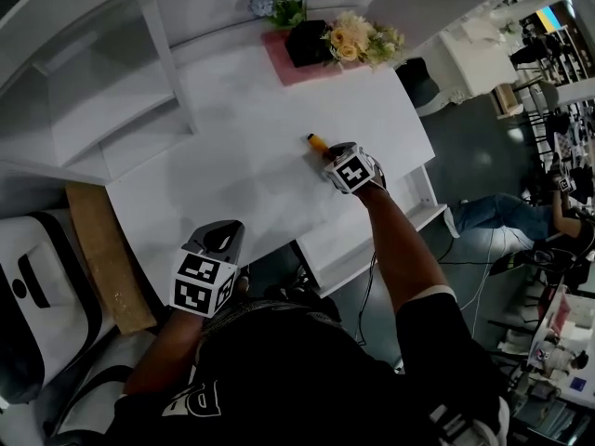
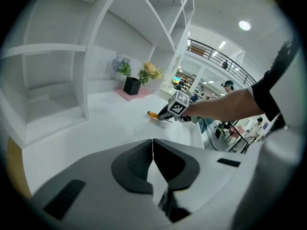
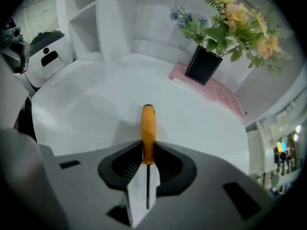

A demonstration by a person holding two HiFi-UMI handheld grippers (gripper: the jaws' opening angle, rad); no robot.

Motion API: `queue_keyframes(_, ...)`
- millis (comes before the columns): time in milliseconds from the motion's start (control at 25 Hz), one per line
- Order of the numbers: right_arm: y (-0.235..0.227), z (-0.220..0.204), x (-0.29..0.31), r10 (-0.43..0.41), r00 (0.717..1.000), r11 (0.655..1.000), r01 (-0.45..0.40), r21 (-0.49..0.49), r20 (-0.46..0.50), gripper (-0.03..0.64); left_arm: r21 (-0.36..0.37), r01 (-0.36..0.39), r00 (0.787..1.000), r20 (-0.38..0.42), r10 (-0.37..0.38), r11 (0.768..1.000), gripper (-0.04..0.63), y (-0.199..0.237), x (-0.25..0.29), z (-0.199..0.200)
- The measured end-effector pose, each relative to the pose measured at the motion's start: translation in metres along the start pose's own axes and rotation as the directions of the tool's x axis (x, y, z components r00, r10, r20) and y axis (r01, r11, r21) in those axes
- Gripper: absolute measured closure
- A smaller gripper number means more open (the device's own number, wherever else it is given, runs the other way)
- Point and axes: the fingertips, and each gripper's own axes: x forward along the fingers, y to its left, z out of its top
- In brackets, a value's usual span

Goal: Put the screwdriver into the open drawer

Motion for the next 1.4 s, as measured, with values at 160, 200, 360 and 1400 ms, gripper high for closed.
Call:
queue_keyframes(160, 0.005, -0.006, -0.012, -0.008, 1.0, 1.0, 0.008, 0.017, 0.0, 0.532, 0.01, 0.012, 1.0, 0.009, -0.012, 1.0, 0.58, -0.008, -0.001, 0.0)
queue_keyframes(200, 0.003, -0.007, -0.014, -0.015, 1.0, 1.0, 0.015, 0.022, 0.008, 0.532, 0.013, 0.016, 1.0, 0.009, -0.016, 1.0, 0.58, -0.011, -0.001, 0.001)
queue_keyframes(360, -0.001, -0.006, -0.023, -0.028, 0.998, 0.997, 0.024, 0.076, 0.052, 0.532, 0.027, 0.026, 1.0, 0.009, -0.026, 0.999, 0.58, -0.017, 0.001, 0.002)
queue_keyframes(1400, 0.023, -0.053, -0.119, -0.018, 0.956, 0.902, -0.111, 0.417, 0.293, 0.532, 0.073, 0.024, 0.999, 0.03, -0.027, 0.997, 0.58, -0.078, 0.02, 0.006)
